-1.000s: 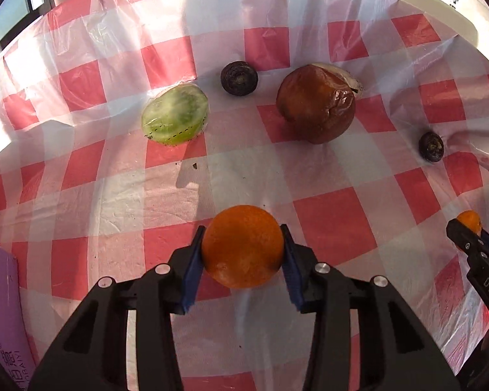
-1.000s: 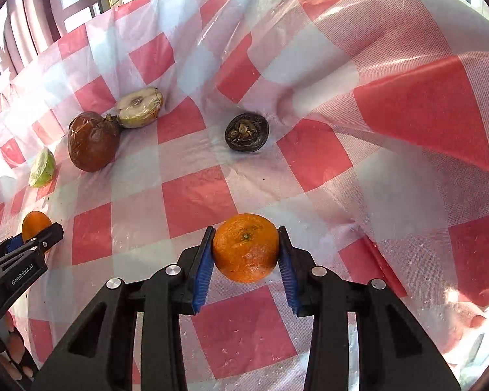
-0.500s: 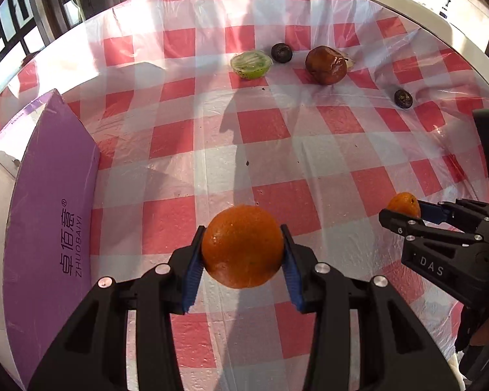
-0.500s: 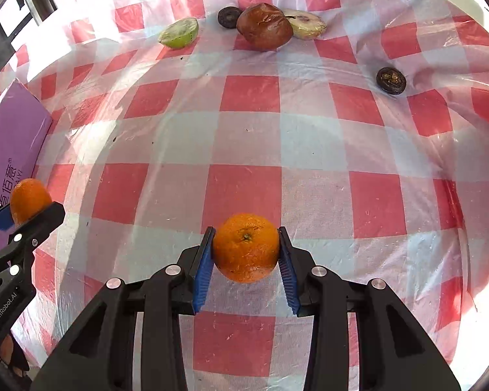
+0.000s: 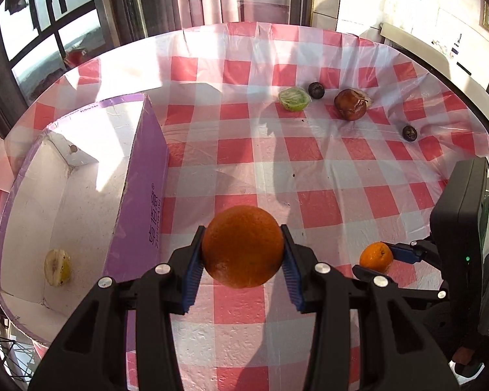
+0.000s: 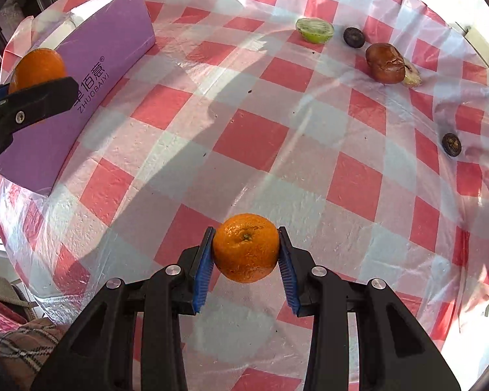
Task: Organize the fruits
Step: 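Carry both held oranges over the white box with both grippers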
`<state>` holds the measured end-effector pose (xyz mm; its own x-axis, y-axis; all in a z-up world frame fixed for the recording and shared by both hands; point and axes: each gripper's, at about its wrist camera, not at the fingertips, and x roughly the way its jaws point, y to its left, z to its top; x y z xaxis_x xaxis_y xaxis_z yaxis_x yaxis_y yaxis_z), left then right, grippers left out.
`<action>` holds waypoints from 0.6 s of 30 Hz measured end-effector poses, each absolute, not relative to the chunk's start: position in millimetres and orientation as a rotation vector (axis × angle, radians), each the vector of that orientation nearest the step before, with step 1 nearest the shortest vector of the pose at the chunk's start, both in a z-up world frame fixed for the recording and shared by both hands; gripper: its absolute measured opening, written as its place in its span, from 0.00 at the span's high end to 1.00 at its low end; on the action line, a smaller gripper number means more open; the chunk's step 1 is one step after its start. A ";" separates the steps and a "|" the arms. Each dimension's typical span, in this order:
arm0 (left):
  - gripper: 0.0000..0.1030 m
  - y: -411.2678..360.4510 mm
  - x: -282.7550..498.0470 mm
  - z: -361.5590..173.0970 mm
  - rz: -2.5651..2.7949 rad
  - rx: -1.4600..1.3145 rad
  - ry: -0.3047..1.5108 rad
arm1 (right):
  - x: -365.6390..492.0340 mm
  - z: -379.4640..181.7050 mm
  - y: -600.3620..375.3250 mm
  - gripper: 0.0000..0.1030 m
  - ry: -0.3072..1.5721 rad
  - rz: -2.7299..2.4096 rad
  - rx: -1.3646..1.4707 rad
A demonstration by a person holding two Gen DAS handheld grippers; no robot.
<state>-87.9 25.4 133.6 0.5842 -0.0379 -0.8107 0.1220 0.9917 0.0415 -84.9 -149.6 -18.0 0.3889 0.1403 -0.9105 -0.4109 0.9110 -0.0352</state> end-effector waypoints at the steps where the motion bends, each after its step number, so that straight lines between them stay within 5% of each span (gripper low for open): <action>1: 0.58 30.9 -88.4 136.8 -0.084 0.097 0.933 | -85.3 -15.1 -145.0 0.64 1.114 0.363 -0.285; 18: 0.58 100.2 -83.4 164.0 -0.014 0.060 0.868 | -75.9 12.2 -80.3 0.64 1.054 0.413 -0.377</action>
